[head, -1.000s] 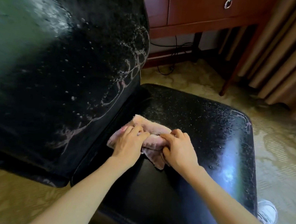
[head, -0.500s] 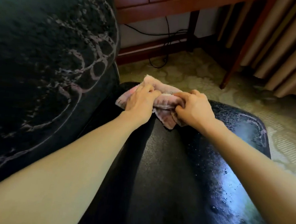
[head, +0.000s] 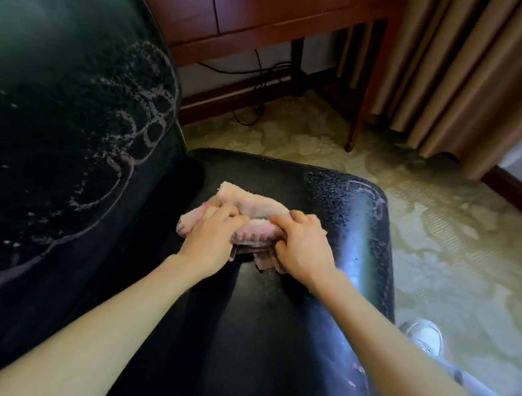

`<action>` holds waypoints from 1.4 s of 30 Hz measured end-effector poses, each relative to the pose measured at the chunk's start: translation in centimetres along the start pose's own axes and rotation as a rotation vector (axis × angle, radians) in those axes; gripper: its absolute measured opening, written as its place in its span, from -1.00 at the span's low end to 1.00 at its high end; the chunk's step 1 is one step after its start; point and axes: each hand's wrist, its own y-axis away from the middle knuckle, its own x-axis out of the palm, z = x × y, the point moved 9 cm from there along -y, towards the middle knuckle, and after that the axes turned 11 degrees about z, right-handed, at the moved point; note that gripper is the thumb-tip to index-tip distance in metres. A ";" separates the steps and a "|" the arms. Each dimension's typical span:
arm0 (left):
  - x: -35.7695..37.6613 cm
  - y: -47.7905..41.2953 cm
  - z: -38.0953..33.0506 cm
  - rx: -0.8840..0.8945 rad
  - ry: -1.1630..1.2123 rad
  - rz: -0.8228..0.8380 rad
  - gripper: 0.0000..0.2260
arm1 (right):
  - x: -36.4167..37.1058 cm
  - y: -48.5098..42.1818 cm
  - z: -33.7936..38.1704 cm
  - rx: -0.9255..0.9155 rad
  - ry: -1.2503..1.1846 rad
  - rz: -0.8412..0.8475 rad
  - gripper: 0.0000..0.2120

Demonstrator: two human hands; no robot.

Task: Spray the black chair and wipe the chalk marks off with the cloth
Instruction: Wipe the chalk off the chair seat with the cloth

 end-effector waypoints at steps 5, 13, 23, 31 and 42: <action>3.5 8.4 -3.4 0.019 0.010 0.049 -0.44 | 2.5 9.6 0.6 0.012 -0.053 0.017 -0.51; 7.1 20.1 -9.4 0.071 -0.061 0.035 -0.47 | 4.9 24.3 1.5 0.115 -0.157 -0.023 -0.51; 9.7 24.2 -16.1 0.281 -0.125 -0.013 -0.28 | 6.3 32.2 -2.5 0.324 -0.362 -0.133 -0.54; 11.1 21.8 -17.7 0.292 -0.129 -0.085 -0.32 | 6.4 31.1 -6.2 0.301 -0.537 -0.176 -0.52; 10.7 16.2 -18.1 0.249 -0.079 -0.125 -0.33 | 3.9 27.0 -9.4 0.341 -0.550 -0.232 -0.51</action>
